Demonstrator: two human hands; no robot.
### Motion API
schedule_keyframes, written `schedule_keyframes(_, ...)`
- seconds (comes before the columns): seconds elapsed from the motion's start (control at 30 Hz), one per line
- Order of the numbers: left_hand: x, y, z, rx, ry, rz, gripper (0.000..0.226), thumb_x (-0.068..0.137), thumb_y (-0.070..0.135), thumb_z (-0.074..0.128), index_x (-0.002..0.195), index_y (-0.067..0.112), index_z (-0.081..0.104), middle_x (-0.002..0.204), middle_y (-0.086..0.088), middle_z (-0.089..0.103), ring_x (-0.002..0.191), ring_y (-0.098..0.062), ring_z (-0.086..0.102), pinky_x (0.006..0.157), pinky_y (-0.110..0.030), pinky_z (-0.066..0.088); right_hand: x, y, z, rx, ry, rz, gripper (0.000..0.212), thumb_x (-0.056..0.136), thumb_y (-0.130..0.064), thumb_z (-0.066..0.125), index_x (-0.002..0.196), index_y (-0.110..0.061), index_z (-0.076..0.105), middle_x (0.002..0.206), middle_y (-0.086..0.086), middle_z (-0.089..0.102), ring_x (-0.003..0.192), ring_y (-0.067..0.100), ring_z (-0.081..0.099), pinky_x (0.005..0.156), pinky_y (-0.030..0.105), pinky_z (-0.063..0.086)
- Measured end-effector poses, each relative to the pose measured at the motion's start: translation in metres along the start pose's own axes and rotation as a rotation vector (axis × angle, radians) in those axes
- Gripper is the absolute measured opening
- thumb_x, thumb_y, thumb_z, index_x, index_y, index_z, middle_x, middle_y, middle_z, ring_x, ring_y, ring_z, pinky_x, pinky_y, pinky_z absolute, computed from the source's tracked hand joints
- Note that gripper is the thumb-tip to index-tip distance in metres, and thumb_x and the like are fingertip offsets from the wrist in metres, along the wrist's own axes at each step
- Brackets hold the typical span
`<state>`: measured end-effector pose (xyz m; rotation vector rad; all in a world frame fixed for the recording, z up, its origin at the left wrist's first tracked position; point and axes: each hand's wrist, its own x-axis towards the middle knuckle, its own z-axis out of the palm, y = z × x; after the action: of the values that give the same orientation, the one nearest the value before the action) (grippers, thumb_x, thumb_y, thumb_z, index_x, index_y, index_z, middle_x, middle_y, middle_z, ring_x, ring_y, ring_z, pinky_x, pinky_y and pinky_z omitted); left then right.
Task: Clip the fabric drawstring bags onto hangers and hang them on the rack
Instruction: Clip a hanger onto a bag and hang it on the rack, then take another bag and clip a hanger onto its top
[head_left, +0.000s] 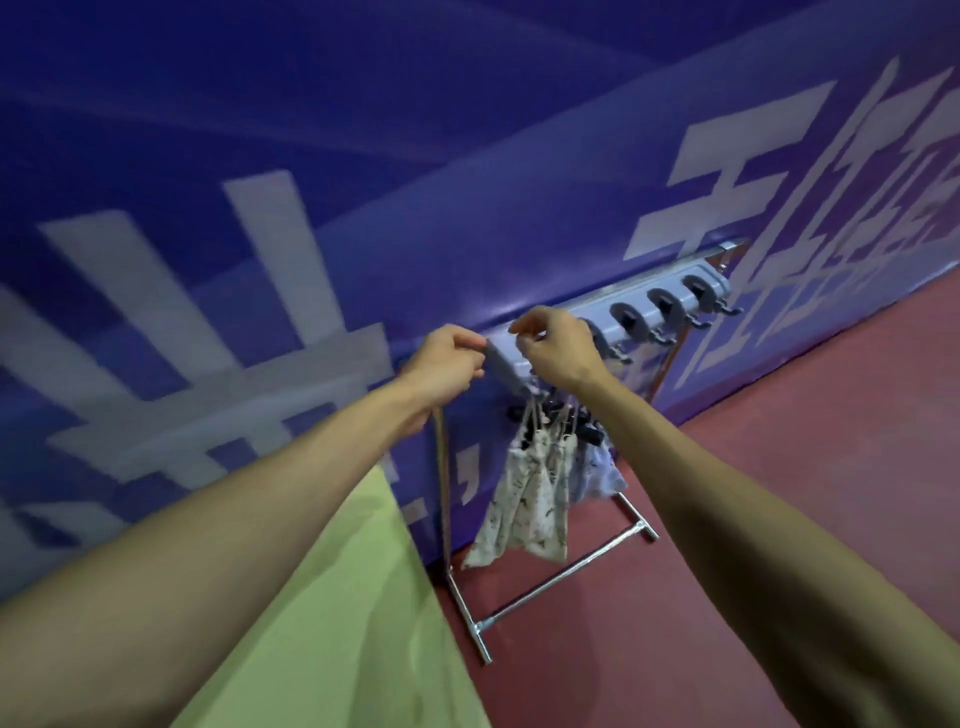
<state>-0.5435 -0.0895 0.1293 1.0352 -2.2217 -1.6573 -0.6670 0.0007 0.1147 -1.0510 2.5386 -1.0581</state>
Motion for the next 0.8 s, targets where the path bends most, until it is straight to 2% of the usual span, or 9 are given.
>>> schedule_keyframes(0.17, -0.064, -0.035, -0.101, -0.077, 0.137, -0.087, 0.016, 0.091, 0.008, 0.048, 0.104, 0.018, 0.048, 0.085, -0.001, 0.056, 0.072, -0.011, 0.056, 0.060, -0.024, 0.039, -0.040, -0.097, 0.058, 0.030, -0.259, -0.166, 0.023, 0.084, -0.011, 0.058, 0.106, -0.012, 0.068, 0.091, 0.010, 0.071, 0.087, 0.028, 0.069, 0.079, 0.039, 0.057)
schedule_keyframes(0.23, -0.093, -0.055, -0.138, -0.080, 0.218, -0.098, 0.016, 0.091, 0.008, 0.048, 0.104, 0.018, 0.048, 0.086, -0.001, 0.056, 0.069, -0.010, 0.055, 0.061, -0.023, 0.039, -0.058, -0.133, 0.084, 0.055, -0.378, -0.200, 0.024, 0.086, -0.010, 0.057, 0.109, -0.009, 0.065, 0.085, 0.005, 0.065, 0.082, 0.028, 0.068, 0.069, 0.037, 0.059)
schedule_keyframes(0.33, -0.141, -0.093, -0.189, -0.103, 0.327, -0.136, 0.017, 0.090, 0.009, 0.048, 0.104, 0.018, 0.050, 0.092, -0.004, 0.059, 0.070, -0.009, 0.057, 0.061, -0.023, 0.038, -0.092, -0.184, 0.131, 0.074, -0.542, -0.260, 0.019, 0.089, -0.005, 0.055, 0.107, -0.003, 0.061, 0.074, 0.001, 0.058, 0.078, 0.024, 0.060, 0.058, 0.030, 0.054)
schedule_keyframes(0.4, -0.170, -0.125, -0.214, -0.119, 0.378, -0.181, 0.016, 0.089, 0.008, 0.050, 0.101, 0.018, 0.052, 0.088, -0.003, 0.060, 0.069, -0.009, 0.057, 0.058, -0.024, 0.035, -0.115, -0.210, 0.164, 0.061, -0.602, -0.273, 0.006, 0.089, -0.006, 0.056, 0.091, -0.011, 0.059, 0.072, 0.001, 0.057, 0.078, 0.023, 0.061, 0.060, 0.032, 0.055)
schedule_keyframes(0.5, -0.217, -0.176, -0.246, -0.129, 0.413, -0.269, 0.012, 0.085, 0.008, 0.053, 0.082, 0.020, 0.054, 0.077, -0.002, 0.058, 0.065, -0.013, 0.054, 0.057, -0.023, 0.040, -0.152, -0.242, 0.215, 0.009, -0.699, -0.282, 0.012, 0.088, -0.009, 0.058, 0.080, -0.018, 0.055, 0.085, 0.010, 0.063, 0.080, 0.027, 0.065, 0.069, 0.040, 0.057)
schedule_keyframes(0.57, -0.243, -0.204, -0.262, -0.139, 0.446, -0.322, 0.007, 0.072, 0.014, 0.055, 0.070, 0.020, 0.052, 0.078, -0.009, 0.056, 0.072, -0.019, 0.053, 0.065, -0.025, 0.040, -0.173, -0.256, 0.244, -0.046, -0.763, -0.304, 0.005, 0.088, -0.012, 0.060, 0.093, -0.013, 0.059, 0.093, 0.010, 0.064, 0.091, 0.031, 0.067, 0.080, 0.045, 0.057)
schedule_keyframes(0.67, -0.280, -0.241, -0.279, -0.183, 0.475, -0.369, 0.018, 0.076, 0.010, 0.053, 0.061, 0.020, 0.048, 0.083, -0.014, 0.051, 0.080, -0.020, 0.048, 0.073, -0.030, 0.034, -0.201, -0.273, 0.280, -0.127, -0.829, -0.323, 0.026, 0.089, -0.021, 0.060, 0.113, -0.012, 0.055, 0.101, 0.008, 0.065, 0.094, 0.027, 0.065, 0.079, 0.040, 0.055)
schedule_keyframes(0.73, -0.299, -0.271, -0.287, -0.191, 0.486, -0.426, 0.022, 0.082, 0.009, 0.053, 0.064, 0.020, 0.049, 0.085, -0.012, 0.054, 0.082, -0.020, 0.050, 0.071, -0.027, 0.037, -0.219, -0.281, 0.301, -0.159, -0.865, -0.317, 0.026, 0.089, -0.021, 0.059, 0.113, -0.011, 0.056, 0.103, 0.009, 0.065, 0.091, 0.026, 0.064, 0.073, 0.037, 0.055)
schedule_keyframes(0.8, -0.317, -0.309, -0.288, -0.177, 0.464, -0.482, 0.018, 0.088, 0.009, 0.050, 0.076, 0.022, 0.055, 0.095, -0.010, 0.061, 0.088, -0.021, 0.054, 0.078, -0.028, 0.045, -0.239, -0.283, 0.323, -0.194, -0.890, -0.326, 0.025, 0.088, -0.019, 0.057, 0.110, -0.007, 0.060, 0.105, 0.014, 0.066, 0.097, 0.031, 0.064, 0.082, 0.044, 0.055)
